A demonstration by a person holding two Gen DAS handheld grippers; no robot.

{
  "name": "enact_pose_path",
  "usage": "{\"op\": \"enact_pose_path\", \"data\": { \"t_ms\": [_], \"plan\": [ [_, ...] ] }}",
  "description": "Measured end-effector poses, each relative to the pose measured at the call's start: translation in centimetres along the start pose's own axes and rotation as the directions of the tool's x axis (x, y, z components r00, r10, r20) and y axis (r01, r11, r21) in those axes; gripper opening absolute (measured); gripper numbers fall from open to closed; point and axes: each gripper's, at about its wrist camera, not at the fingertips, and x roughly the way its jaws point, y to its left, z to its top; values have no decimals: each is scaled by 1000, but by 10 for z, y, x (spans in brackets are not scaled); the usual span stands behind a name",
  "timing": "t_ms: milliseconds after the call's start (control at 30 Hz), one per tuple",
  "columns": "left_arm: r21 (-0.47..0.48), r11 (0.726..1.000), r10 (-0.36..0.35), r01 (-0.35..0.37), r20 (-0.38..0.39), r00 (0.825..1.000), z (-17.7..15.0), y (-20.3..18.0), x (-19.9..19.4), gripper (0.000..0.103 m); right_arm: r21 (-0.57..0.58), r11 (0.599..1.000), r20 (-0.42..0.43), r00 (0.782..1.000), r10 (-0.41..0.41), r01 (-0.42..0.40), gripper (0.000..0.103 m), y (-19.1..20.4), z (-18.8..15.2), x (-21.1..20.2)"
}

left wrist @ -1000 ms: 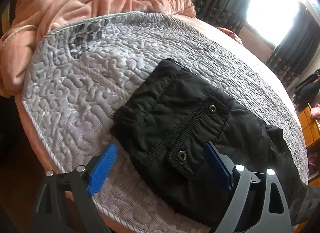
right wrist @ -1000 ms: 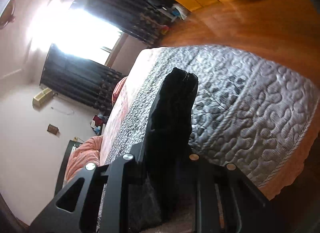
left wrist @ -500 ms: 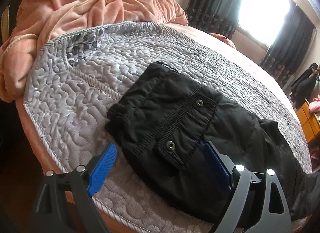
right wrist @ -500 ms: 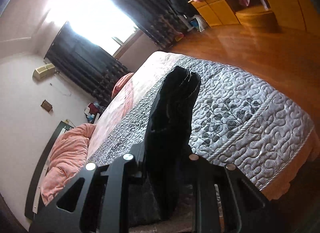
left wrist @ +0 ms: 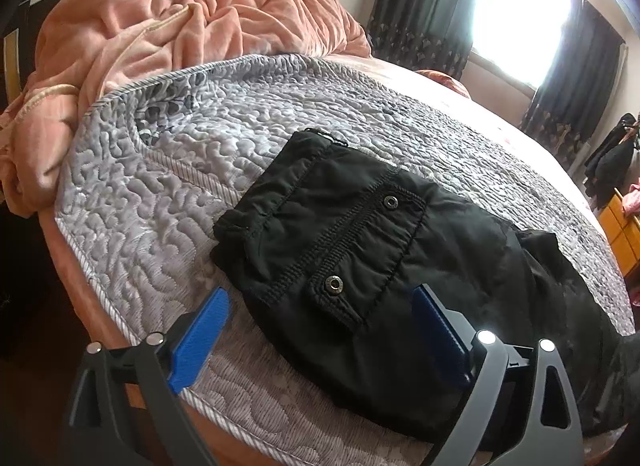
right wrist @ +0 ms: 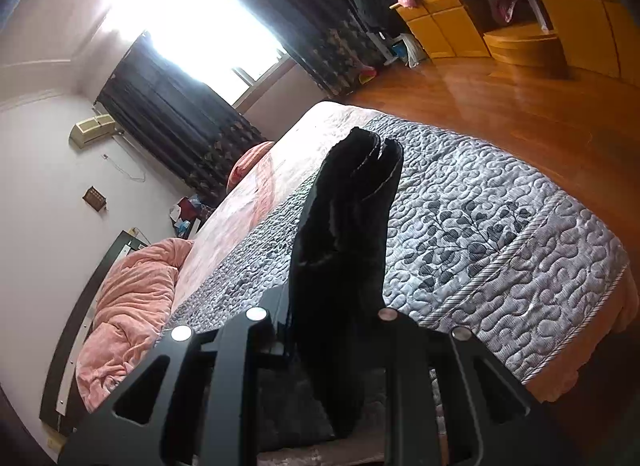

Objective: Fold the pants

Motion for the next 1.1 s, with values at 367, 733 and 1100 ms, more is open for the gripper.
{"op": "enact_pose_path", "data": {
  "t_ms": [367, 733, 1100],
  "plan": [
    [-6, 1000, 0, 0, -14, 1000, 0, 2, 3, 95, -90, 996, 1, 1000, -20, 20, 19, 31, -10, -1],
    [27, 1000, 2, -2, -17, 1000, -1, -3, 4, 97, -147, 989, -1, 999, -35, 34, 19, 56, -17, -3],
    [22, 1000, -6, 6, -25, 1000, -1, -1, 5, 98, -227, 972, 6, 998, -62, 62, 19, 86, -26, -5]
  ]
}}
